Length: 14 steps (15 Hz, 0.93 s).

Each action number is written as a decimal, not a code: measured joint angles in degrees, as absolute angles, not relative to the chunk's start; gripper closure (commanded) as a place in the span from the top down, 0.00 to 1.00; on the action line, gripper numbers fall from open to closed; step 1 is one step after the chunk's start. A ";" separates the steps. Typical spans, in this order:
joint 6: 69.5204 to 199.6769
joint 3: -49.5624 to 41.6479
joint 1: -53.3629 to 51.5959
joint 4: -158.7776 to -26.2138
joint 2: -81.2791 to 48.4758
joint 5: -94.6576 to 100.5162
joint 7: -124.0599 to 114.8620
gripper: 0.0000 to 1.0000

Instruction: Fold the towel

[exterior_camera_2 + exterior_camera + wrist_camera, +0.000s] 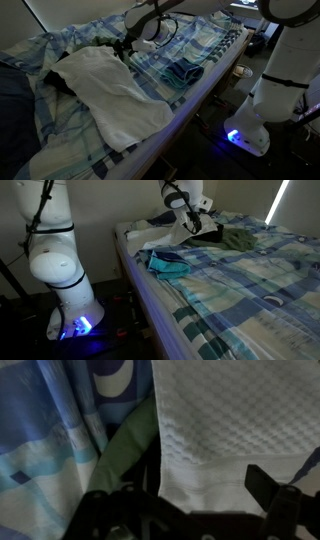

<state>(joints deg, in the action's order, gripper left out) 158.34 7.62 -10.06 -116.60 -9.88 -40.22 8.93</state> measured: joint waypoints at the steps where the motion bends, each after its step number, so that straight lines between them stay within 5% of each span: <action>1: 158.33 7.62 -9.82 -115.87 -10.09 -40.79 8.93 1.00; 14: 155.84 7.53 -9.21 -108.26 -12.52 -45.19 7.71 1.00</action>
